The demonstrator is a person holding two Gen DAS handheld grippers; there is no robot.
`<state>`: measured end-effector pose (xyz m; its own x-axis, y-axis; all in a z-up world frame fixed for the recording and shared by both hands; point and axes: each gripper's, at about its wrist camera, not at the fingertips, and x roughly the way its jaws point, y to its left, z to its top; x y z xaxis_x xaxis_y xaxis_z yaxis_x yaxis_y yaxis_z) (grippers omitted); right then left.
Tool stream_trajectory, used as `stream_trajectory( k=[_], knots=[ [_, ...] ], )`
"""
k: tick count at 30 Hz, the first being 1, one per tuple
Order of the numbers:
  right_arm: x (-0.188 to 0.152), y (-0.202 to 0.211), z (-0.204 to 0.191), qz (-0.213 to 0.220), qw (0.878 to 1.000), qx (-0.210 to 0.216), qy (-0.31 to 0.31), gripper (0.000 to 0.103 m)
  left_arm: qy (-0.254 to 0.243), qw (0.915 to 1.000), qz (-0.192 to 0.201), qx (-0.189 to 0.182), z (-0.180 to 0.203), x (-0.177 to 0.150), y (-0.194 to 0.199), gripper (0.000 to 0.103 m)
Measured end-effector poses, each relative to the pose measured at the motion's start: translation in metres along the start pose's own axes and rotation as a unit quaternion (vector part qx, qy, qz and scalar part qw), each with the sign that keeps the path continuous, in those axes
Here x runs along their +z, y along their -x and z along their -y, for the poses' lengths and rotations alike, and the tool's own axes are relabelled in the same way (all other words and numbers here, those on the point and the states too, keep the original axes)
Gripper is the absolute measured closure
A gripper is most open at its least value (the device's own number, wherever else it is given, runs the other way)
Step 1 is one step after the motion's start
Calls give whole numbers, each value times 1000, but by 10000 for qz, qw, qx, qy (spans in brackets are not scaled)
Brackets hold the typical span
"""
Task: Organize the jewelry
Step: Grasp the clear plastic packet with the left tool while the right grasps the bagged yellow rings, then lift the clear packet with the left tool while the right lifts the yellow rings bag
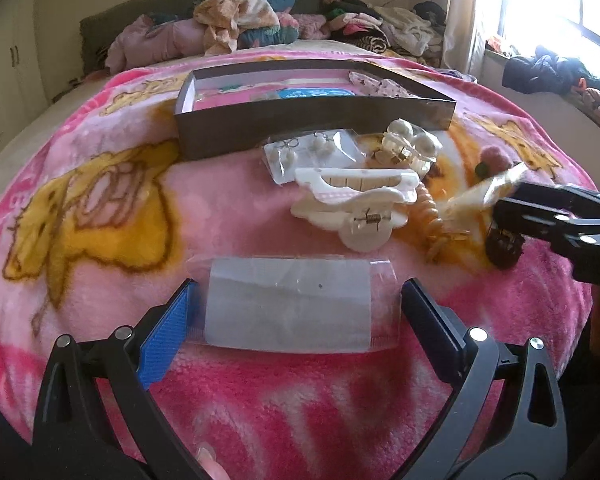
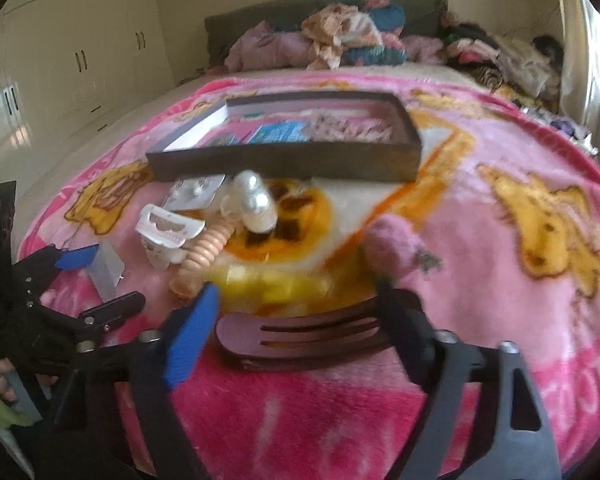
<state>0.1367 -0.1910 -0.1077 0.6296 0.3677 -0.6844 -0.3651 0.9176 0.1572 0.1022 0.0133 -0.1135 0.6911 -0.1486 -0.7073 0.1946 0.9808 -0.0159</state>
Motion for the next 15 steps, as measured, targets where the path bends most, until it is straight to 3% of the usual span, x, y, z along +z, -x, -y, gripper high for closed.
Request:
stream_trajectory(
  k=[2, 5, 9, 11, 15],
  knots=[
    [1, -4, 0, -39, 9999, 156, -50, 50, 14, 10000, 0, -10, 0, 0, -1, 12],
    [2, -5, -3, 27, 9998, 176, -29, 56, -7, 10000, 21, -8, 0, 1, -1, 21],
    [5, -5, -3, 78, 9997, 245, -31, 71, -98, 9999, 47, -11, 4, 3, 0, 25],
    [5, -3, -4, 110, 9992, 378, 14, 92, -150, 9999, 46, -10, 7, 3, 0, 25],
    [5, -2, -11, 130, 9994, 260, 180, 92, -207, 9998, 63, -4, 10, 3, 3, 27]
  ],
)
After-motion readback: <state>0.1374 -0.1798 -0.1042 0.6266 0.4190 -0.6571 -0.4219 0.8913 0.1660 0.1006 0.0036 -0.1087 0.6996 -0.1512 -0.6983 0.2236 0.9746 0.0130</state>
